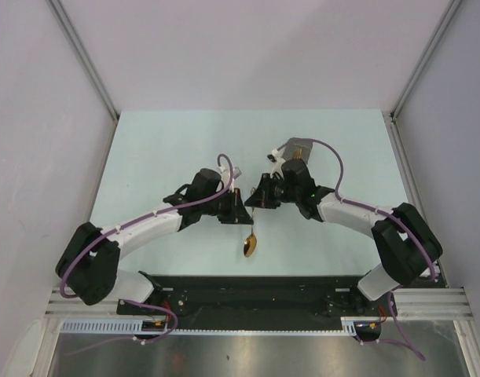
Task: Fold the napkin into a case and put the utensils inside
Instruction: Pass from the left arm to the right, then pass from the right arm to the left
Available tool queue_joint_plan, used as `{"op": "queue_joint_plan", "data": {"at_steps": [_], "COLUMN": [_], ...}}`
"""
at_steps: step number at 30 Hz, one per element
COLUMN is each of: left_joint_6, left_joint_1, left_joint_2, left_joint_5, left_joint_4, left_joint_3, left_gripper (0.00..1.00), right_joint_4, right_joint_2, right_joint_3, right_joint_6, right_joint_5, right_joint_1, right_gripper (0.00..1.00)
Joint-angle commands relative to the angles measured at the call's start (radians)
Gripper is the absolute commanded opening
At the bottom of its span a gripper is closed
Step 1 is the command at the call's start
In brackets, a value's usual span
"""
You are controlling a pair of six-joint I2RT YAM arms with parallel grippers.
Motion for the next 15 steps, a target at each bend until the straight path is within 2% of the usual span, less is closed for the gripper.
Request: {"op": "queue_joint_plan", "data": {"at_steps": [1,3,4,9,12,15], "left_joint_6": [0.002,0.014,0.017,0.045,0.062,0.043], "left_joint_1": [0.071,0.117,0.173,0.322,0.341,0.341], "left_joint_2": [-0.043,-0.09,-0.102,-0.143,-0.112,-0.069], "left_joint_5": [0.149,0.21,0.236,0.357,0.431,0.534], "left_joint_4": [0.06,0.081,0.092,0.063,0.048,0.09], "left_joint_3": [0.045,0.033,0.03,0.057,0.083,0.074], "left_gripper": [0.34,0.41,0.44,0.49,0.49,0.49], "right_joint_4": [0.014,0.012,-0.018,-0.051,-0.106,-0.121], "right_joint_2": [0.029,0.049,0.055,0.077,0.086,0.091], "right_joint_3": [0.104,0.12,0.136,0.157,0.173,0.183], "right_joint_6": [-0.232,-0.364,-0.401,-0.492,-0.542,-0.549], "right_joint_5": [-0.194,-0.364,-0.407,-0.659,-0.755,-0.788], "right_joint_1": [-0.032,-0.046,-0.046,-0.041,-0.023,-0.012], "right_gripper": [0.0,0.0,0.0,0.0,0.0,0.0]}}
